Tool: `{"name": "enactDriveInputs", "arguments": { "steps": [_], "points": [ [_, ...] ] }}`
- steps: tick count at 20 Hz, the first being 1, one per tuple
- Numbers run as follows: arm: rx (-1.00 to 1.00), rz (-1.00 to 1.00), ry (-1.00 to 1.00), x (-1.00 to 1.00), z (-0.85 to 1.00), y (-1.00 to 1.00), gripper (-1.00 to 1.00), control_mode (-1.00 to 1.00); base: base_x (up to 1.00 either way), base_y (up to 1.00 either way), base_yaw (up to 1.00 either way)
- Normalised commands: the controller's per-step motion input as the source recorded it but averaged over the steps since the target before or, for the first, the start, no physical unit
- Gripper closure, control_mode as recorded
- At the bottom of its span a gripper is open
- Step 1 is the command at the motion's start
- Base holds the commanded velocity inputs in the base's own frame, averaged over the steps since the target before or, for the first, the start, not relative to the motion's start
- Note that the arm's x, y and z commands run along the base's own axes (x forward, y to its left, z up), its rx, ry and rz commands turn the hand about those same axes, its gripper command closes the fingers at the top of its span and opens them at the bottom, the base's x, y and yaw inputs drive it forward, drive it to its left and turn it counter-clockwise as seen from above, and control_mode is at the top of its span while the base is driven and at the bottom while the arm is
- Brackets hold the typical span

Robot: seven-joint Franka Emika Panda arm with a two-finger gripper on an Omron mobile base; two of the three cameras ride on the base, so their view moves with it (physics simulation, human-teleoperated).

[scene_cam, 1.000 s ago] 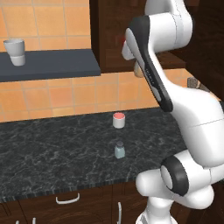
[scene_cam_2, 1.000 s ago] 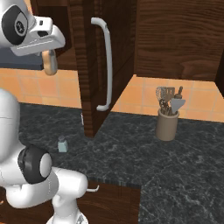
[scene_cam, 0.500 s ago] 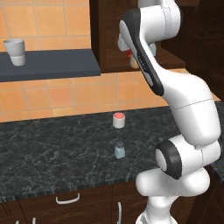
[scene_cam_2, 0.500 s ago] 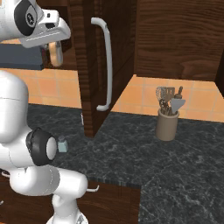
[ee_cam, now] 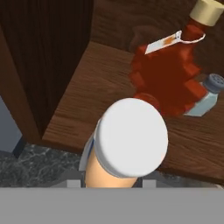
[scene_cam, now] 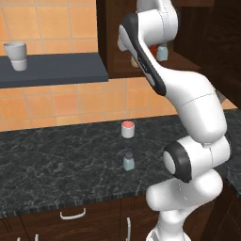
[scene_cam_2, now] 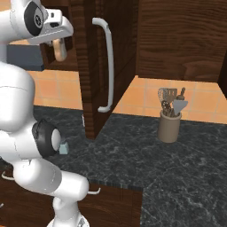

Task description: Put the shaker and condiment bottle from the counter next to their counterparts in the cabinet.

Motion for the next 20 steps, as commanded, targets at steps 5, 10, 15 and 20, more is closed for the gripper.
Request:
{"name": "enactDriveInputs", "arguments": {
  "steps": [5, 10, 15, 20],
  "points": [
    [0.0, 0.0, -0.01, 0.53, -0.06, 0.03, 1.0, -1.0, 0.0, 0.0, 0.0],
    [0.0, 0.0, -0.01, 0.45, -0.28, 0.0, 1.0, -1.0, 0.0, 0.0, 0.0],
    [0.0, 0.0, -0.08, 0.24, -0.24, 0.05, 1.0, -1.0, 0.0, 0.0, 0.0],
    [-0.04, 0.0, -0.1, 0.11, -0.19, 0.19, 1.0, -1.0, 0.0, 0.0, 0.0]
  ]
}}
